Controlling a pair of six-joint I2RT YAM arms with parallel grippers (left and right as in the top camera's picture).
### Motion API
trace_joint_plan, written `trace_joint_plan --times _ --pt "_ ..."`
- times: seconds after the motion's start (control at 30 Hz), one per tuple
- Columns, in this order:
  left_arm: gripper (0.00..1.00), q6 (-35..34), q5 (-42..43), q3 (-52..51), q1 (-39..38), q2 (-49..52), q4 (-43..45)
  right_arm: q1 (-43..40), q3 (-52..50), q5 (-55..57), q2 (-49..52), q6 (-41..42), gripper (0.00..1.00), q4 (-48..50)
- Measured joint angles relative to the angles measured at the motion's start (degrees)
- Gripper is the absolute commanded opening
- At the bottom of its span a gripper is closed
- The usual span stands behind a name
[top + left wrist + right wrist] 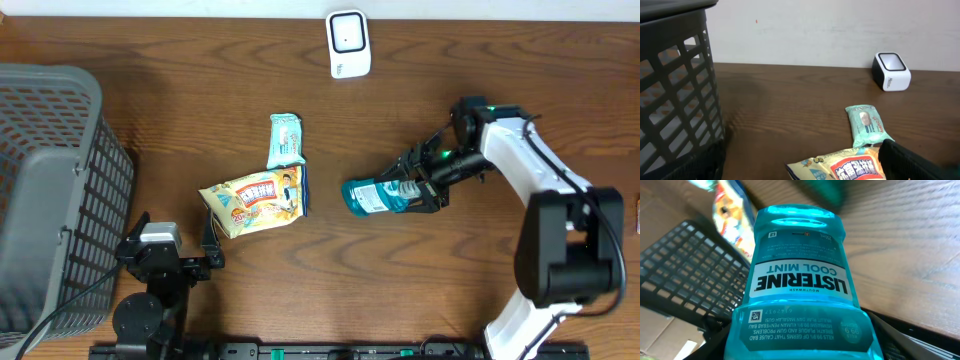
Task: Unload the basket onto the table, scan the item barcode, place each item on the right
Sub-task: 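Lower the bottle onto the table and open the right gripper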
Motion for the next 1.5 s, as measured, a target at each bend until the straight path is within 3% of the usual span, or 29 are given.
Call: trace_joint_plan --times 0.2,0.4,0.8,1.17,1.5 --pt "0.97 0.0 0.0 0.0 0.0 0.0 0.0 -0.1 0.0 -2.5 5.2 -0.9 0.46 1.9" --pt "0.98 0.0 0.0 0.0 0.0 0.0 0.0 -1.1 0.0 3.0 8.8 -0.8 0.45 4.5" --pt "0.98 0.0 0.0 0.0 0.0 0.0 0.0 -2.7 0.0 5.7 8.9 -1.3 0.30 3.3" --pt "0.98 0.0 0.0 0.0 0.0 0.0 0.0 -2.7 0.0 4.5 8.8 -8.4 0.18 -1.4" --pt "0.98 0.0 0.0 0.0 0.0 0.0 0.0 -2.7 -0.1 7.4 -1.1 -11.7 0.17 -4.3"
